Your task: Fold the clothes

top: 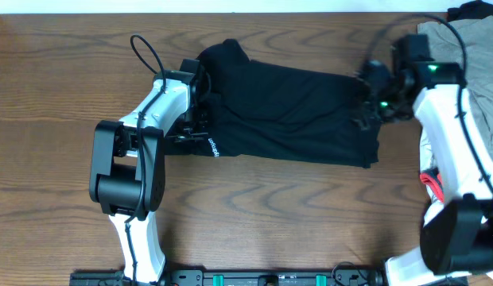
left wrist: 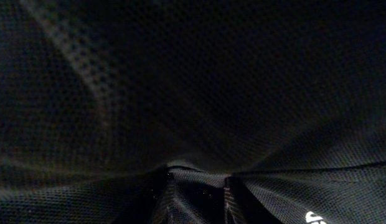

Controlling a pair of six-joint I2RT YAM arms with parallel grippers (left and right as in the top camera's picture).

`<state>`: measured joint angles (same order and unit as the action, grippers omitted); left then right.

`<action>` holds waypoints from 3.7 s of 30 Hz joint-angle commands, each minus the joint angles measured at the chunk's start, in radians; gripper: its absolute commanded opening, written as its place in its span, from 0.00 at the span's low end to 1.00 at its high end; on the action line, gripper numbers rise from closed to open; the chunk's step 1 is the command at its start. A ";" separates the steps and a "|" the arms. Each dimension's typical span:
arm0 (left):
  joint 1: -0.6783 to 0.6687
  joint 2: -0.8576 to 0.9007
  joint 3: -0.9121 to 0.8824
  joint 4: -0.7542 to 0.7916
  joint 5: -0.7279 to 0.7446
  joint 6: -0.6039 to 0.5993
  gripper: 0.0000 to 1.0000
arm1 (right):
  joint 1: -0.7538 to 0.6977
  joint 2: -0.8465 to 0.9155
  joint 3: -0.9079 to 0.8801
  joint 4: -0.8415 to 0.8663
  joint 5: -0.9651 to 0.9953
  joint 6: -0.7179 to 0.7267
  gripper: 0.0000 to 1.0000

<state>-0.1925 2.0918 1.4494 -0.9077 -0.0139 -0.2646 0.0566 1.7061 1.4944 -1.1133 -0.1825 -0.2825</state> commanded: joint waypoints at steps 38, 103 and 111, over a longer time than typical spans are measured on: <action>0.006 0.001 -0.019 0.035 -0.012 -0.002 0.29 | 0.232 0.359 -0.016 0.336 0.136 -0.375 0.01; 0.006 0.001 -0.019 0.033 -0.013 -0.001 0.30 | 0.016 0.286 -0.199 0.121 0.315 0.286 0.37; 0.006 0.001 -0.019 -0.016 -0.013 -0.001 0.30 | -0.012 0.286 -0.233 0.119 0.310 0.286 0.41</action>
<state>-0.1925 2.0895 1.4475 -0.9081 -0.0147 -0.2646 0.0544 1.9892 1.2873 -0.9939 0.1127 -0.0086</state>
